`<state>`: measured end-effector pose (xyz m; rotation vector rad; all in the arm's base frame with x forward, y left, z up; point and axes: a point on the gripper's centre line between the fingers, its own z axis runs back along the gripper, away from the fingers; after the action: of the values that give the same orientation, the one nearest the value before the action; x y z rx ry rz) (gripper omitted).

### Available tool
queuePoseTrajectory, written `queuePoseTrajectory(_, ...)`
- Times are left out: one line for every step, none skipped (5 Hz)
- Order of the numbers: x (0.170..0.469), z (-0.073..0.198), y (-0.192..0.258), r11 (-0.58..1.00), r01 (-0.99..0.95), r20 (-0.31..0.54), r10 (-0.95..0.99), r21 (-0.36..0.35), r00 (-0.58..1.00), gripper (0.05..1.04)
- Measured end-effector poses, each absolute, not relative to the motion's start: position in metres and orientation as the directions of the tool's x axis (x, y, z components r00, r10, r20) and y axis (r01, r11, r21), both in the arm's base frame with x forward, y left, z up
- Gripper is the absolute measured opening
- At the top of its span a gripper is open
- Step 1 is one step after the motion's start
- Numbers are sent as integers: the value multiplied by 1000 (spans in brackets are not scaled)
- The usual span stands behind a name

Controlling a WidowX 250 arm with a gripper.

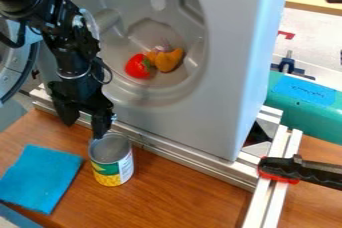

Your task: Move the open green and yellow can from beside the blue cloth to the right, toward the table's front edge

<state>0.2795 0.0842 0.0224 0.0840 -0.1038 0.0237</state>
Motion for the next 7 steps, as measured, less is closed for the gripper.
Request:
queuePoseTrajectory(285,10,88,995,-29,85,21,91,996,1000)
queuePoseTrajectory(283,-5,97,988,-62,38,58,139,998,1000)
queuePoseTrajectory(282,-15,100,984,-77,30,73,161,997,1000)
queuePoseTrajectory(283,-23,92,981,-87,27,84,173,996,1000)
queuePoseTrajectory(285,-25,81,979,-97,72,85,181,994,1000)
queuePoseTrajectory(285,-28,71,983,-109,87,96,149,992,1000)
queuePoseTrajectory(283,-31,40,993,-96,92,89,72,992,1000)
